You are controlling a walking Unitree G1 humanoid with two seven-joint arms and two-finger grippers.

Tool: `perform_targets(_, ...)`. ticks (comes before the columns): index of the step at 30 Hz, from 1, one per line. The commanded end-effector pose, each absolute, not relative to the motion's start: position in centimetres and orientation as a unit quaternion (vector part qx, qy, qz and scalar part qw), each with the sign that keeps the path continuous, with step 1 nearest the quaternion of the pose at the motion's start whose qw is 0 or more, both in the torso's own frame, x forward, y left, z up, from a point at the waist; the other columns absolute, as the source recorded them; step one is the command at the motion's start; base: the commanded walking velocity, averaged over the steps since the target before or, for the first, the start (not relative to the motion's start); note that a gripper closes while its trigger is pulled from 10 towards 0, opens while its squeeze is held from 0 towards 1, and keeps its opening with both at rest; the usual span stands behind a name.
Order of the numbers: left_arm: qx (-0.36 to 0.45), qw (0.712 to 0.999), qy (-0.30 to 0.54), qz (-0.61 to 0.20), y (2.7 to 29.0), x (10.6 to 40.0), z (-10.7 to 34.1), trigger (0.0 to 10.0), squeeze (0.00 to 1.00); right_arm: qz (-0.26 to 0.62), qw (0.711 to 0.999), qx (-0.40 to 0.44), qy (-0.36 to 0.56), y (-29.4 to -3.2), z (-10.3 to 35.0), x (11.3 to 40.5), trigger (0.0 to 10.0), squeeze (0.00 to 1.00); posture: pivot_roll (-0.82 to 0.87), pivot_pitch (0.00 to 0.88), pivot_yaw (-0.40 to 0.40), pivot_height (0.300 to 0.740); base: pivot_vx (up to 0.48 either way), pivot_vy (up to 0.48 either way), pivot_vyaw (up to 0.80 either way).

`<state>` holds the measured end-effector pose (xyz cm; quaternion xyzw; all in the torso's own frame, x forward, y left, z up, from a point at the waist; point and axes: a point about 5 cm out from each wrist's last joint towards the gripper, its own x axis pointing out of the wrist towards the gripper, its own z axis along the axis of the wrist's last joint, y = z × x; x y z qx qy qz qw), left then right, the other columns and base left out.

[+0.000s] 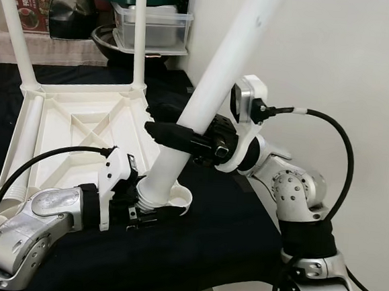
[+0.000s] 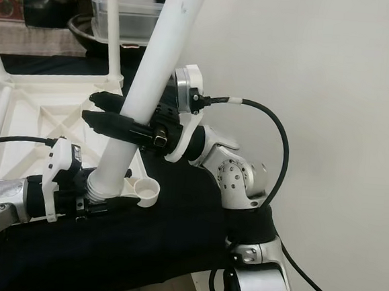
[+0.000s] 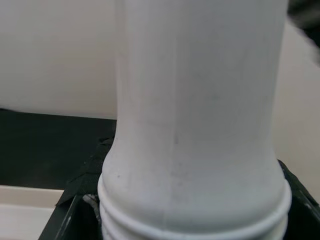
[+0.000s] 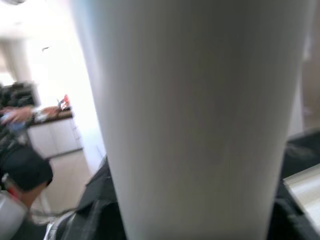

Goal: Building children table

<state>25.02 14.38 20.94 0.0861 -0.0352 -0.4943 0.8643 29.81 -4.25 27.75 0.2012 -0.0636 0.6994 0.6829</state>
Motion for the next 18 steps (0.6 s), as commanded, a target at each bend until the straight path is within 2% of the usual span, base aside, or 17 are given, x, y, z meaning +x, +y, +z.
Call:
perform_targets(1, 0.103, 0.871, -0.033, -0.479, 14.1, 25.4, 20.6, 10.0, 0.00, 0.685, 0.694, 0.213, -0.055, -3.8, 27.5, 29.9, 10.0, 1.00, 0.17, 0.000, -0.107, 0.740, 0.000, 0.000, 0.00)
perform_targets(5, 0.108, 0.875, -0.033, -0.471, 14.3, 25.6, 20.6, 10.0, 0.00, 0.675, 0.703, 0.217, -0.058, -3.8, 27.5, 30.0, 10.0, 1.00, 0.17, 0.000, -0.107, 0.740, 0.000, 0.000, 0.00)
perform_targets(6, 0.119, 0.882, -0.028, -0.455, 14.6, 25.8, 20.3, 10.0, 0.00, 0.651, 0.725, 0.218, -0.060, -3.8, 27.3, 30.4, 10.0, 1.00, 0.17, 0.000, -0.106, 0.740, 0.000, 0.000, 0.00)
perform_targets(7, 0.151, 0.897, -0.017, -0.415, 15.2, 26.4, 19.7, 10.0, 0.00, 0.606, 0.759, 0.232, -0.063, -4.0, 27.1, 31.1, 10.0, 1.00, 0.17, 0.000, -0.106, 0.740, 0.000, 0.000, 0.00)
perform_targets(8, 0.151, 0.897, -0.017, -0.415, 15.2, 26.4, 19.7, 10.0, 0.00, 0.606, 0.759, 0.232, -0.063, -4.0, 27.1, 31.1, 10.0, 1.00, 0.17, 0.000, -0.106, 0.740, 0.000, 0.000, 0.00)
perform_targets(9, 0.168, 0.913, -0.003, -0.372, 15.9, 26.9, 19.1, 10.0, 0.00, 0.550, 0.794, 0.252, -0.062, -4.3, 26.8, 31.9, 10.0, 1.00, 0.16, 0.000, -0.103, 0.740, 0.000, 0.000, 0.00)
perform_targets(10, 0.180, 0.926, 0.006, -0.333, 16.4, 27.4, 18.6, 10.0, 0.00, 0.500, 0.818, 0.276, -0.063, -4.6, 26.5, 32.4, 10.0, 0.79, 0.15, 0.000, -0.101, 0.740, 0.000, 0.000, 0.00)
perform_targets(11, 0.180, 0.926, 0.006, -0.333, 16.4, 27.4, 18.6, 10.0, 0.00, 0.500, 0.818, 0.276, -0.063, -4.6, 26.5, 32.4, 10.0, 0.79, 0.15, 0.000, -0.101, 0.740, 0.000, 0.000, 0.00)
perform_targets(12, 0.187, 0.933, 0.011, -0.307, 16.6, 27.6, 18.2, 10.0, 0.00, 0.459, 0.834, 0.300, -0.063, -4.8, 26.3, 32.9, 10.0, 0.09, 0.15, 0.000, -0.101, 0.740, 0.000, 0.000, 0.00)
perform_targets(13, 0.186, 0.939, 0.015, -0.289, 16.2, 27.6, 17.4, 10.0, 0.00, 0.414, 0.844, 0.336, -0.055, -4.8, 26.0, 33.1, 10.0, 0.00, 0.15, 0.000, -0.099, 0.740, 0.000, 0.000, 0.00)
perform_targets(18, 0.185, 0.943, 0.012, -0.276, 14.8, 27.8, 16.8, 10.0, 0.00, 0.356, 0.854, 0.378, -0.025, -3.8, 24.8, 33.3, 10.0, 0.00, 0.15, 0.000, -0.103, 0.740, 0.000, 0.000, 0.00)
